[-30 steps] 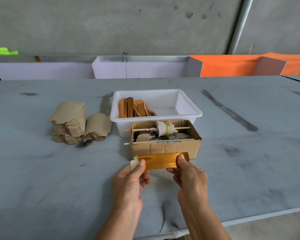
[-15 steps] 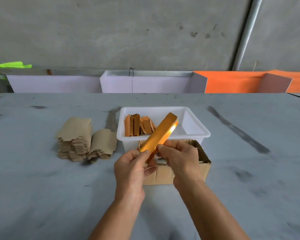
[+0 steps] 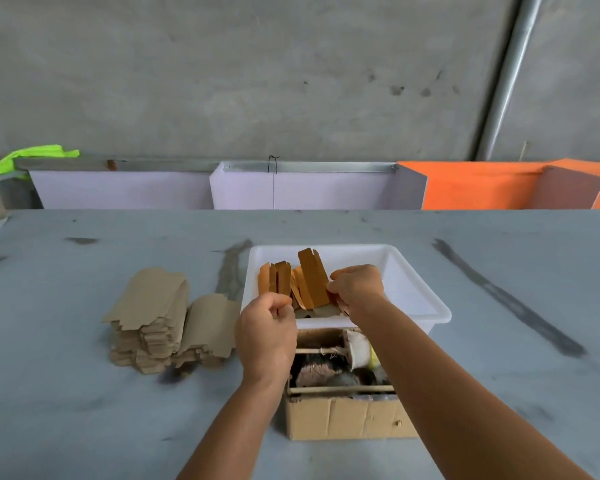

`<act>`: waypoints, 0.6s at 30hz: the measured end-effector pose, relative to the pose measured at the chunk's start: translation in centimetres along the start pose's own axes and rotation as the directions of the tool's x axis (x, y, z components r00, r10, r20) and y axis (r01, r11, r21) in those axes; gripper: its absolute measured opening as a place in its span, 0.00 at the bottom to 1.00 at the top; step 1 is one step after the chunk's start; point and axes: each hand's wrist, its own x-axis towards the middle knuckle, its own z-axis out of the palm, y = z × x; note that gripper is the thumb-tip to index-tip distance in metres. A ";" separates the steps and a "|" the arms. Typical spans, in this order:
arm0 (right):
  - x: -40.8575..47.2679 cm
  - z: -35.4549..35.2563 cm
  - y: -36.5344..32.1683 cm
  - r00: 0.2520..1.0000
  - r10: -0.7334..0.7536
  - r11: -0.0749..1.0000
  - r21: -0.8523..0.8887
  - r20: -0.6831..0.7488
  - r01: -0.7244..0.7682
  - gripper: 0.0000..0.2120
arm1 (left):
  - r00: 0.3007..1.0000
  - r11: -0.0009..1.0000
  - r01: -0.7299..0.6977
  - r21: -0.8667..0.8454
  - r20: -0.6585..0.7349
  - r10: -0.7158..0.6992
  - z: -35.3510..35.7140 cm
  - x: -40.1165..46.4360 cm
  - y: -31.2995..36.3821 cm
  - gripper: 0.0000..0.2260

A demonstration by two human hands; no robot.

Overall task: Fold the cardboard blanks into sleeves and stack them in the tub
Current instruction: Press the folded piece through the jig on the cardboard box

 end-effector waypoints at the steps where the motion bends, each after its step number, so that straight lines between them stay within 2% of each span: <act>1: 0.8 0.5 -0.1 1.000 0.002 0.999 -0.038 -0.006 -0.003 0.09 | 1.000 1.000 -0.001 0.012 -0.007 0.001 0.2 0.3 -0.1 0.06; 3: 1.8 1.4 -0.4 1.000 -0.001 0.994 -0.107 -0.015 0.000 0.11 | 1.000 1.000 0.009 0.020 -0.024 -0.008 0.5 0.8 -0.3 0.07; 7: 2.3 2.7 -0.8 0.999 -0.026 0.966 -0.258 0.045 0.037 0.05 | 0.997 0.998 0.058 0.017 -0.046 -0.057 0.3 1.9 -0.7 0.09; 11: 0.4 3.4 -0.7 0.964 -0.249 0.855 -0.448 0.088 0.262 0.10 | 0.992 0.993 0.113 -0.031 -0.058 -0.115 -0.2 3.0 -0.7 0.12; 14: -2.8 4.5 -1.1 0.862 -0.445 0.726 -0.466 0.244 0.507 0.10 | 0.980 0.971 0.166 -0.174 -0.079 -0.182 -1.3 3.3 -1.2 0.14; 18: -6.7 6.4 -1.5 0.678 -0.568 0.501 -0.458 0.467 0.735 0.12 | 0.944 0.937 0.165 -0.307 -0.225 -0.240 -4.0 3.5 -2.9 0.18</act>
